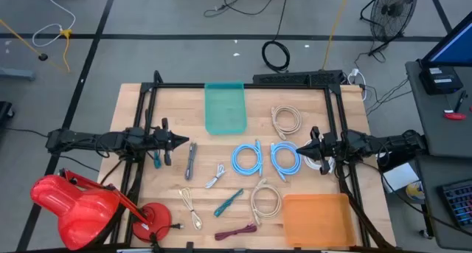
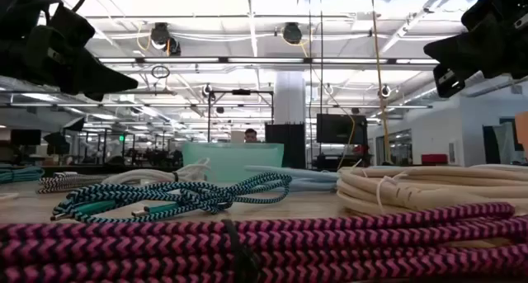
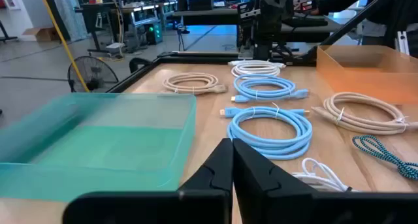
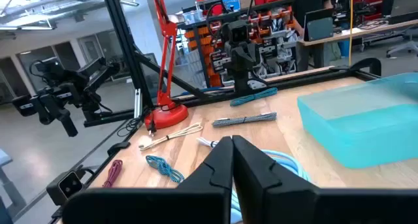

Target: Pick & Place USB Port

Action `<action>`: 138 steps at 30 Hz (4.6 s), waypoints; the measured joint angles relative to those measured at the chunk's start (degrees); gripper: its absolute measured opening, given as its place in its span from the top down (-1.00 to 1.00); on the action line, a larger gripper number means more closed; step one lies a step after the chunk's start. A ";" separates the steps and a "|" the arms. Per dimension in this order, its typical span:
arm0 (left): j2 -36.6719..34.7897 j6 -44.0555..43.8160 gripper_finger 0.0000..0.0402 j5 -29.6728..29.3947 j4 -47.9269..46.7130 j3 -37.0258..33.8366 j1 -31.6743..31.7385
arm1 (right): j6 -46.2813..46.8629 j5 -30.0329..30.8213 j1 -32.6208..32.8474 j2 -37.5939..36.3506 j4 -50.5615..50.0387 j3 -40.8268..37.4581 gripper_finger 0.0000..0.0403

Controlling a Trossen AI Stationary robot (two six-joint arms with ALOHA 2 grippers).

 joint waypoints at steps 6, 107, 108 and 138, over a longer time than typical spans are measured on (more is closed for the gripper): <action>0.02 -0.02 0.97 0.00 0.00 -0.02 0.00 | 0.00 0.00 0.00 -0.02 0.00 0.00 1.00; 0.00 -29.20 0.97 -13.61 39.18 -0.02 0.02 | 0.00 0.02 -0.02 -0.02 0.00 0.00 1.00; 0.00 -32.08 0.97 -15.08 43.14 -0.02 0.02 | 0.00 0.00 0.00 -0.02 0.00 -0.02 1.00; 14.62 -36.08 0.97 -10.94 -41.56 51.50 0.07 | 0.02 0.01 -0.02 -0.02 0.00 -0.01 1.00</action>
